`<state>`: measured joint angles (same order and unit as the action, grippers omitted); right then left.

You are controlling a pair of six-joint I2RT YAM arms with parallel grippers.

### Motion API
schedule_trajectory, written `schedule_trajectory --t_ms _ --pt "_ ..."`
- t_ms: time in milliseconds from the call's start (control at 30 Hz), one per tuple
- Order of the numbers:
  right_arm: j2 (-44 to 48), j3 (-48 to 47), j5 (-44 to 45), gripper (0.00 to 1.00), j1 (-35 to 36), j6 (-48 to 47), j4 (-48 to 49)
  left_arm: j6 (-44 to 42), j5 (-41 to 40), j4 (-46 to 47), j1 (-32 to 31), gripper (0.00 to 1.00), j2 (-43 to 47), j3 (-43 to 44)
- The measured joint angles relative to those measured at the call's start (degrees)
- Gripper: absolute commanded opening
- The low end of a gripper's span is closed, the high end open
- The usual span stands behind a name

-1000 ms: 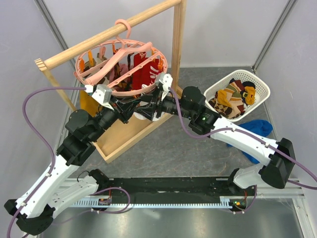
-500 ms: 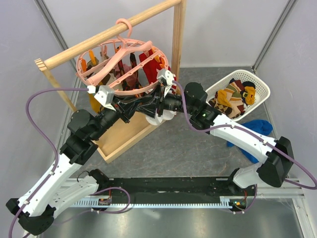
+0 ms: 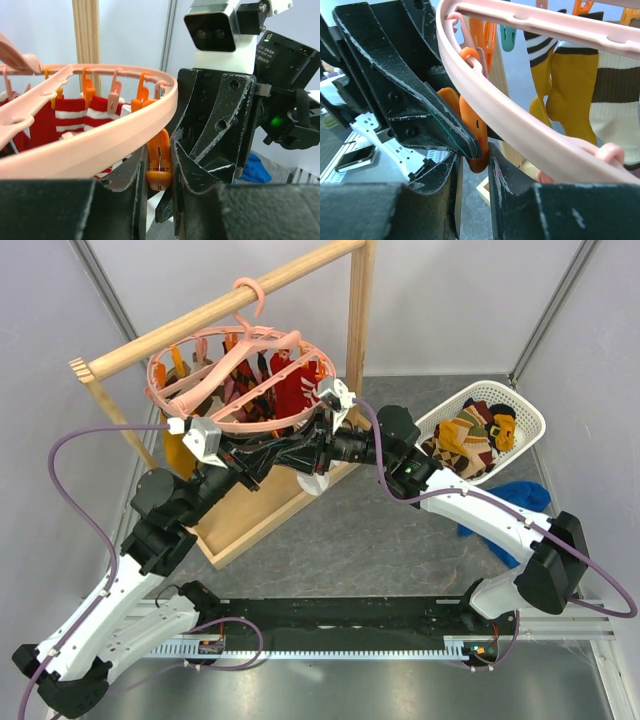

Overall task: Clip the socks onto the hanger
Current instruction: Open the clamp at the hanger.

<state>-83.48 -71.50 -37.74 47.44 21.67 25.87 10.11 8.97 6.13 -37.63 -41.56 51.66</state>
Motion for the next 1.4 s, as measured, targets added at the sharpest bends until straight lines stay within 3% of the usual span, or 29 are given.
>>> schedule_trajectory --t_ms 67,100,200,300,467,833,1100,1400 --pt "0.0 0.0 -0.52 0.0 0.2 0.52 0.24 0.33 0.04 0.02 0.0 0.42 0.5 -0.33" --pt "0.0 0.02 -0.76 0.0 0.31 0.74 0.22 0.52 0.07 0.0 -0.02 0.54 0.96 -0.44" --pt "-0.13 0.04 -0.83 0.0 0.46 1.46 0.28 1.4 0.07 -0.35 -0.39 0.71 2.23 -0.55" --pt "-0.17 0.17 0.31 0.0 0.59 2.12 0.76 2.62 -0.04 -1.77 -0.92 0.77 3.98 -0.63" --pt "-0.15 1.44 5.75 0.0 2.08 1.38 1.01 4.72 -3.76 -6.95 -1.07 0.78 5.6 0.04" --pt "0.33 5.49 29.2 0.0 8.87 -5.38 -1.36 10.23 -17.75 -18.36 -1.09 0.76 6.51 5.31" --pt "0.9 5.49 41.38 0.0 12.5 -10.49 -2.19 11.65 -19.19 -21.62 -1.09 0.64 0.13 10.01" --pt "1.05 5.49 44.54 0.0 13.27 -13.92 -2.54 11.89 -17.2 -24.11 -1.11 0.61 -3.56 11.17"
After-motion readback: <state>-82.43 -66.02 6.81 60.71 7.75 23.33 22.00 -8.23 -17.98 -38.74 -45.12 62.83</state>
